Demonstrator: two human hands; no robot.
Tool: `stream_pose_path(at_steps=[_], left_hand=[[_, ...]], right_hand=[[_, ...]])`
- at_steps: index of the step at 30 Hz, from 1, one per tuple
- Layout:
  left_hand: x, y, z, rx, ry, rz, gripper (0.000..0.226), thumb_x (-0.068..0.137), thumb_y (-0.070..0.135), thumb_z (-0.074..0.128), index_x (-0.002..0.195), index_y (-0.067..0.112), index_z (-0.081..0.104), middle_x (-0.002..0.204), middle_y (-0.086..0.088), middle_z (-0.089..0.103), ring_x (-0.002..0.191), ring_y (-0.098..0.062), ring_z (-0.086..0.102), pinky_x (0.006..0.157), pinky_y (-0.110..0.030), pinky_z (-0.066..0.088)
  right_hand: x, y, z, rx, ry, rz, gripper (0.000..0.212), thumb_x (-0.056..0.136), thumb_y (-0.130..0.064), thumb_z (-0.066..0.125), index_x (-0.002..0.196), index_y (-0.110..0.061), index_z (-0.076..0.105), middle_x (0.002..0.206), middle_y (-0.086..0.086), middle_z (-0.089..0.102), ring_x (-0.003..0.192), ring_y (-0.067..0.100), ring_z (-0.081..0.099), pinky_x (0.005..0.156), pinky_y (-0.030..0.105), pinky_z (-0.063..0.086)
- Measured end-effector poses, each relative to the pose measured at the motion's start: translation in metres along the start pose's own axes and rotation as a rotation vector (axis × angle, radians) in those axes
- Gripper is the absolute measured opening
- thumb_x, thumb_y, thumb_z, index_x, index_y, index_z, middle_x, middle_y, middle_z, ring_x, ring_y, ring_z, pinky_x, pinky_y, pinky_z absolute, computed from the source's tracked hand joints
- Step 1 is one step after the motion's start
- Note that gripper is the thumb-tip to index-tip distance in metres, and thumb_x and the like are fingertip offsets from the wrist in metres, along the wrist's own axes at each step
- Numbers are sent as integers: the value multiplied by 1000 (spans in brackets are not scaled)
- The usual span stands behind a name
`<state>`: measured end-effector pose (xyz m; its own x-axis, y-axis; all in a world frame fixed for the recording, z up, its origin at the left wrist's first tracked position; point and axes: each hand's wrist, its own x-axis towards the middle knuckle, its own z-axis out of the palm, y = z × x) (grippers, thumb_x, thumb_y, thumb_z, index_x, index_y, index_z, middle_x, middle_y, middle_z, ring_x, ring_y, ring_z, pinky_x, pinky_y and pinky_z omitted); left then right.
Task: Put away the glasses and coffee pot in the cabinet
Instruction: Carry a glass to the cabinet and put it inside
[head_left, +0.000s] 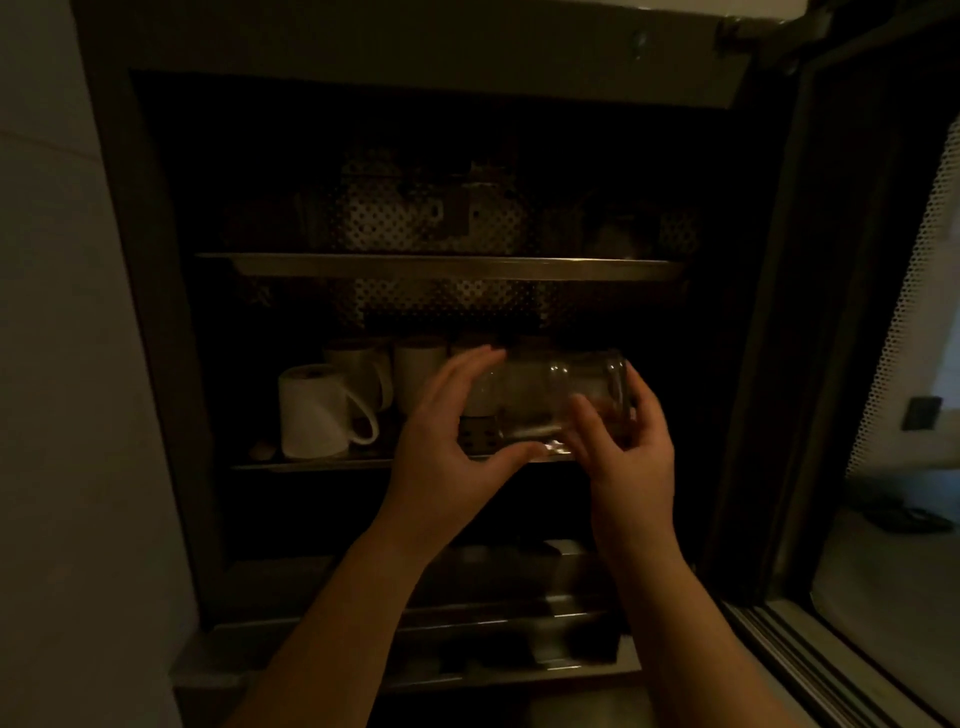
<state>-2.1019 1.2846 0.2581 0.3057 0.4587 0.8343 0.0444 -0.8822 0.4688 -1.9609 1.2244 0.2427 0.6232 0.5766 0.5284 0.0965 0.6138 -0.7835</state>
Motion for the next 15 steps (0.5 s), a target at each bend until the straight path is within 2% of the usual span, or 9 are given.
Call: stream_pose_path(at_steps=[2, 4, 7, 9, 11, 15], left_hand=[[8, -5, 7, 175, -51, 58, 71, 73, 37, 77, 137, 29, 47, 141, 16, 41, 134, 0, 34, 108, -11, 25], [16, -13, 17, 265, -102, 66, 74, 77, 27, 78, 142, 27, 43, 145, 11, 40, 136, -4, 31, 111, -19, 24], [24, -23, 31, 291, -81, 11, 77, 77, 13, 74, 145, 25, 39, 147, 3, 41, 136, -11, 34, 113, -34, 33], [27, -31, 38, 266, -32, -25, 77, 75, 10, 73, 144, 24, 42, 142, 2, 45, 132, -14, 40, 109, -38, 40], [28, -39, 44, 253, -2, -41, 74, 74, 14, 73, 142, 25, 44, 137, 3, 49, 126, -15, 47, 103, -43, 45], [30, -52, 51, 249, 16, -141, 69, 74, 23, 74, 137, 31, 46, 130, 9, 54, 116, -16, 54, 94, -43, 50]], right_hand=[[8, 5, 1, -98, -24, -100, 70, 76, -31, 74, 138, -37, 41, 131, -1, 55, 113, 11, 61, 91, 37, 54], [16, 10, 5, -191, -53, -184, 72, 76, -28, 75, 137, -41, 40, 133, -5, 50, 116, 8, 57, 91, 30, 54], [26, 17, 8, -237, -53, -252, 70, 77, -9, 76, 135, -33, 46, 129, -4, 49, 114, 2, 56, 87, 18, 52], [32, 22, 8, -297, -45, -275, 67, 75, -6, 77, 132, -29, 49, 127, -3, 52, 112, 1, 56, 86, 15, 51], [38, 29, 6, -362, -49, -279, 66, 74, -9, 79, 130, -27, 50, 126, -3, 54, 112, 1, 56, 87, 17, 51], [49, 40, 5, -513, -74, -289, 62, 75, -18, 78, 129, -29, 51, 123, -9, 55, 112, 4, 56, 91, 33, 54]])
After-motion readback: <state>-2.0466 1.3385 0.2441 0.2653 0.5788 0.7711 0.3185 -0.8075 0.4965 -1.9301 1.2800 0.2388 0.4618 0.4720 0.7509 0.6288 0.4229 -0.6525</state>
